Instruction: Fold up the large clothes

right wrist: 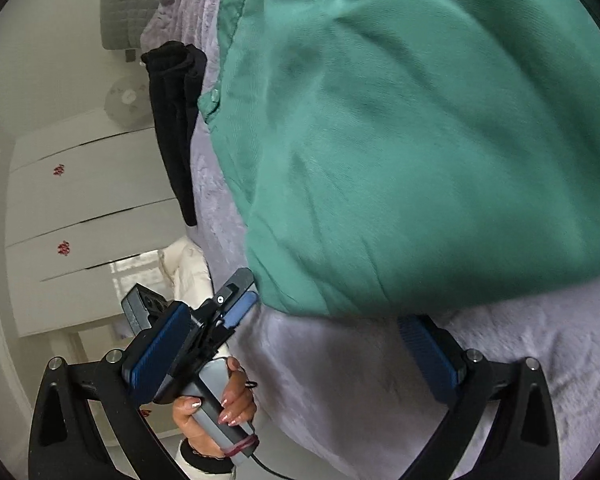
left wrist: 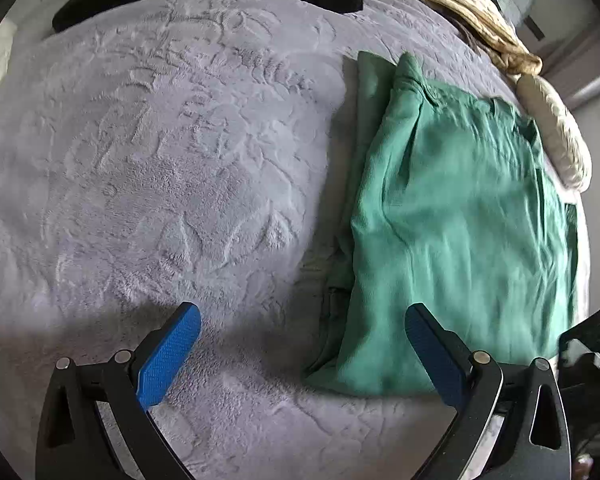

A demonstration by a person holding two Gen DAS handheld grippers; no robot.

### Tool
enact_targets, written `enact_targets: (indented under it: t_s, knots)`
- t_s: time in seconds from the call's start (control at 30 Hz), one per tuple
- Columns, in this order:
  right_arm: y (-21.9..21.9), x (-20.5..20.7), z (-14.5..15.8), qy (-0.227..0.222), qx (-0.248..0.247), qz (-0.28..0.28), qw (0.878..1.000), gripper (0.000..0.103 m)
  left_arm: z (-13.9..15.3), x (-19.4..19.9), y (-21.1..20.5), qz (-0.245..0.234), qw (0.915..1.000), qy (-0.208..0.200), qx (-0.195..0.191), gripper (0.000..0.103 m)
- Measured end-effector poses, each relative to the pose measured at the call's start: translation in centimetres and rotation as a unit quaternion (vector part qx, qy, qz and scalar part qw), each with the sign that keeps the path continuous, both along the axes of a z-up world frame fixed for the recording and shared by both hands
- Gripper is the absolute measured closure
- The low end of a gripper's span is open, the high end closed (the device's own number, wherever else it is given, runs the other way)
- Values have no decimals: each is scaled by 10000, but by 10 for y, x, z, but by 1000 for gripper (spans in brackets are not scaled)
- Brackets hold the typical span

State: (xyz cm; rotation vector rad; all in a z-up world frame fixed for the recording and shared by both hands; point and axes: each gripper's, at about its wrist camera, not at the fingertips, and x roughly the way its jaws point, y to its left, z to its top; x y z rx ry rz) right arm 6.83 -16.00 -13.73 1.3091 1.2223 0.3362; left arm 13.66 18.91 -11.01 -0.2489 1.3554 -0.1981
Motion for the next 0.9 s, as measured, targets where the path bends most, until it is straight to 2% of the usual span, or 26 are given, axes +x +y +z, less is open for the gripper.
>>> enact_targets:
  t_s: [0.13, 0.27, 0.4, 0.47, 0.53, 0.6, 0.67, 0.7, 0.9]
  knots:
    - [6, 7, -9, -8, 85, -176, 9998, 0, 0, -1, 3, 105, 9995, 74, -281, 1]
    - [10, 14, -16, -164, 305, -525, 9980, 0, 1, 4, -7, 15, 9982, 69, -600, 1]
    - [9, 13, -31, -18, 743, -1143, 9907, 0, 0, 13, -18, -69, 9953, 104, -964, 1]
    - [10, 15, -31, 77, 811, -1244, 9889, 2, 0, 18, -22, -104, 9927, 136, -1194, 1]
    - [9, 16, -32, 87, 983, -1277, 9869, 21, 0, 23, -23, -85, 9913, 177, -1300, 1]
    - [7, 17, -33, 79, 1099, -1208, 9866, 66, 1, 25, -18, -22, 9896, 201, -1423, 1]
    - [2, 19, -26, -70, 1058, -1056, 9887, 87, 0, 29, -14, 28, 9856, 246, -1675, 1]
    - [-1, 21, -20, -167, 968, -988, 9903, 89, 0, 32, -13, 45, 9828, 285, -1822, 1]
    - [-7, 34, 29, -960, 578, -502, 9924, 89, -6, 56, -28, -202, 9595, 556, -2753, 1]
